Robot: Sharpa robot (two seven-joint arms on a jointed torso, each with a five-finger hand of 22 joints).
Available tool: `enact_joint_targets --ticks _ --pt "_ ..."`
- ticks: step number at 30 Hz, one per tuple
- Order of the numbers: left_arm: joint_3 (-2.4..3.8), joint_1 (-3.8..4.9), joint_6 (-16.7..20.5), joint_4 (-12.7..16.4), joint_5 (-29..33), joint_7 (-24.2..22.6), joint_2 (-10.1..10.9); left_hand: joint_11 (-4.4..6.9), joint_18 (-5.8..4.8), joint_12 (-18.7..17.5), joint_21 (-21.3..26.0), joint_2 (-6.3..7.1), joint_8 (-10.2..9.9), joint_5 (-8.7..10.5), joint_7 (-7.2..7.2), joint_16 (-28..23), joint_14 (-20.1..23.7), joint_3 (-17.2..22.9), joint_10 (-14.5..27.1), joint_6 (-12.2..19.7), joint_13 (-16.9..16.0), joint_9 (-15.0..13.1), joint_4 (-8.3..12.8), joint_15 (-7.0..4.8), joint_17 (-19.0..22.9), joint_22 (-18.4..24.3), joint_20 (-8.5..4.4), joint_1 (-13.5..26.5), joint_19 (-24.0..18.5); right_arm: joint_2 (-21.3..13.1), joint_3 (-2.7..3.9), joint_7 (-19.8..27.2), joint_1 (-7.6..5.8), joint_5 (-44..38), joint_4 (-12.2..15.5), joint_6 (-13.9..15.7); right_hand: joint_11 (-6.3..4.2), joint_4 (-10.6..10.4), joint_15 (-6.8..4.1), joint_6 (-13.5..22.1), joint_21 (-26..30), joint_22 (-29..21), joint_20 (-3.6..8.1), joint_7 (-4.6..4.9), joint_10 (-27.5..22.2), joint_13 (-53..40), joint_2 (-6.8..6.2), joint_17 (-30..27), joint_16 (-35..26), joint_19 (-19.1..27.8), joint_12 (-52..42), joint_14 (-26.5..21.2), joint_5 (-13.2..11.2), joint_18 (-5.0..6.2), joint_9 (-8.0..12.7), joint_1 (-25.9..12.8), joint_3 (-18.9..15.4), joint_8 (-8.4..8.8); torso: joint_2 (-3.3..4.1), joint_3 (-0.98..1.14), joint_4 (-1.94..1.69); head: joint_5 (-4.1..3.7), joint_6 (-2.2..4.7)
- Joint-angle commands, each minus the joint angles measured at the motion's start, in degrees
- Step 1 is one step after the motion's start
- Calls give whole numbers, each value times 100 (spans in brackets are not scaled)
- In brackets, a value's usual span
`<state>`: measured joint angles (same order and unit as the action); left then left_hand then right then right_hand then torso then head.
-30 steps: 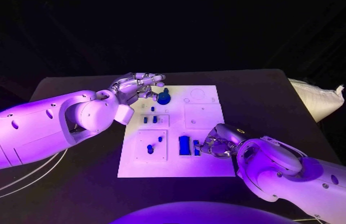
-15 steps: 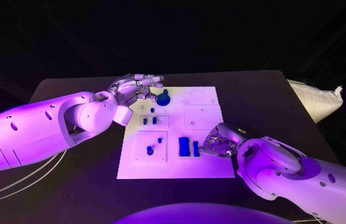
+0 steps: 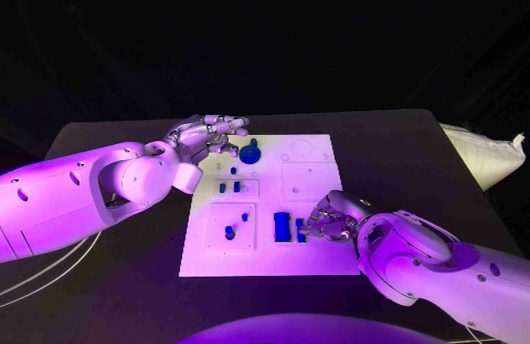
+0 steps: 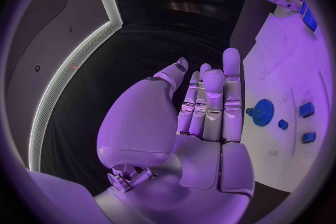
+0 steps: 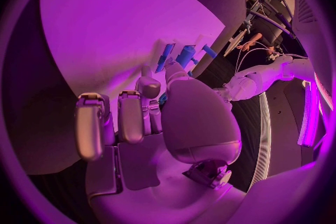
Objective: Assemble the parts on the task board
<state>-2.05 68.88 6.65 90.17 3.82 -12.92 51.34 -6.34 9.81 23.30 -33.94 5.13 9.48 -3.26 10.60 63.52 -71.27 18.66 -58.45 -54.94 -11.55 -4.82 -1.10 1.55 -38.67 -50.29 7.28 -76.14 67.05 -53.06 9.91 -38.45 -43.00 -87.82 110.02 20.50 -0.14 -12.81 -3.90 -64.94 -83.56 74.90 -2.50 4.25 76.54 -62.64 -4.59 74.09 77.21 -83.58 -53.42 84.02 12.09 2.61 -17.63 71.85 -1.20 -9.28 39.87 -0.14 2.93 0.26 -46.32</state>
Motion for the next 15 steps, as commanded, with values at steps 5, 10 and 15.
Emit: enact_joint_targets --ticks 5,10,15 --pt "2 1 -101 -1 5 -43 -8 14 65 30 20 -4 30 18 3 -15 34 -38 41 44 -8 9 9 0 5 5 10 -73 44 60 -2 -113 44 -259 -57 -528 -20 -12 -13 -79 -46 652 1 -26 83 -85 59 50 39 -46 -132 322 -112 -25 -33 45 -120 -72 8 2 -4 6 -18" --pt "1 1 -103 -1 5 -40 -3 14 65 30 20 -4 30 18 3 -15 34 -38 41 44 -8 9 9 0 5 5 10 -73 44 82 -2 -148 69 -417 -76 -685 -36 30 -26 -92 -60 673 14 -42 110 -122 88 67 52 -61 -180 327 -149 -31 -52 149 -148 -101 6 1 0 18 -34" --pt "0 1 -105 -3 5 -39 -5 14 65 30 20 -4 30 18 3 -15 34 -38 41 44 -8 9 9 0 5 5 10 -73 44 99 -3 -163 79 -542 -87 -692 -44 58 -33 -97 -63 678 21 -50 124 -145 118 77 60 -65 -208 329 -150 -32 -64 215 -158 -117 1 1 4 20 -34"
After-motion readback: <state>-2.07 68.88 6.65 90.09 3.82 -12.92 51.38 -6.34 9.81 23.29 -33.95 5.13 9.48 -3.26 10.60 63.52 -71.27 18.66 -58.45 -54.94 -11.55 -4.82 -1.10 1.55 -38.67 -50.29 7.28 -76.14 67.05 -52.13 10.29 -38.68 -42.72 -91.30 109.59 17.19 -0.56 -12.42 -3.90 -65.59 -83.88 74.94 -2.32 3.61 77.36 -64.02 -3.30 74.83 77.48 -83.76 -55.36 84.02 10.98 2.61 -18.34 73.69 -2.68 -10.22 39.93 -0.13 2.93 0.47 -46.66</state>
